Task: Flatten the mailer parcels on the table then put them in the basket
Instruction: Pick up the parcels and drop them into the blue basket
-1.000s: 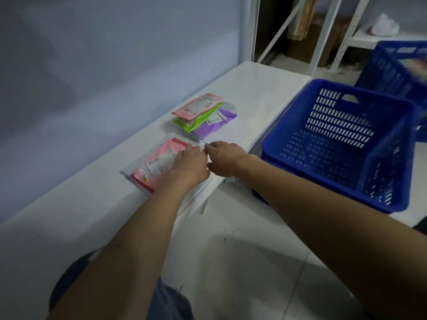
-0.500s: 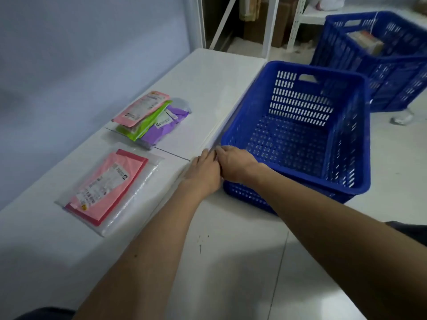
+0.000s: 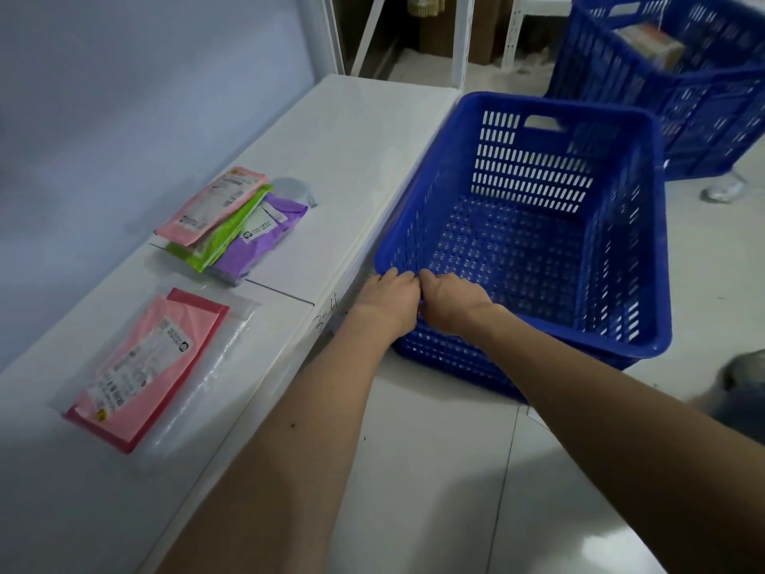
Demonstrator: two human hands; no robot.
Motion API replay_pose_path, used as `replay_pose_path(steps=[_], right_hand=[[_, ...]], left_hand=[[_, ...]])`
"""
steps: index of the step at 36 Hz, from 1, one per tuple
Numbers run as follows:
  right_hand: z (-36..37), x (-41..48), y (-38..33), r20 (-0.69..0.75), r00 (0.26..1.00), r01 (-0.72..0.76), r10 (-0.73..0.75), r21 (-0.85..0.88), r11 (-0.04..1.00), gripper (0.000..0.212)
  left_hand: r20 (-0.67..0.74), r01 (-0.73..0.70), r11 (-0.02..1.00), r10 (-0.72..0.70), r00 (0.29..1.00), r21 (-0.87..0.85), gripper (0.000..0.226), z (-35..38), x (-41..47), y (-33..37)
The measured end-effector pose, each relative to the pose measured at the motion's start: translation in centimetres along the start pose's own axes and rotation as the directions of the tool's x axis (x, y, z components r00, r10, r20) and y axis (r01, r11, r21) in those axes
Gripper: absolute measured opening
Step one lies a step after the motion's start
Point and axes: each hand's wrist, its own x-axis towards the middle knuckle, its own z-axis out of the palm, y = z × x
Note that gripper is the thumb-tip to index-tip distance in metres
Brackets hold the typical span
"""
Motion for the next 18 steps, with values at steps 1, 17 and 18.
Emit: replay_pose_path(steps=[1, 17, 18], right_hand=[[0.1, 0.1, 0.2, -0.017, 1.0, -0.003, 0.002, -0.023, 1.0, 0.031], [-0.9, -1.4, -2.5, 0.116, 0.992, 0.047, -0.039, -0.066, 0.997, 0.039], [-0.8, -1.7, -2.7, 0.132, 0.99, 0.055, -0.048, -0.051, 0.997, 0.041]], left_hand=[[-0.021, 0.001, 1.0, 0.0, 1.0, 0.001, 0.034, -0.3, 0.0, 0.1], [-0.036, 0.085, 0.994, -0.088, 0.995, -0.074, 0.016, 1.4, -3.4, -1.4], [-0.017, 0.099, 0.992, -0.1, 0.995, -0.073, 0.016, 1.7, -3.9, -1.7]])
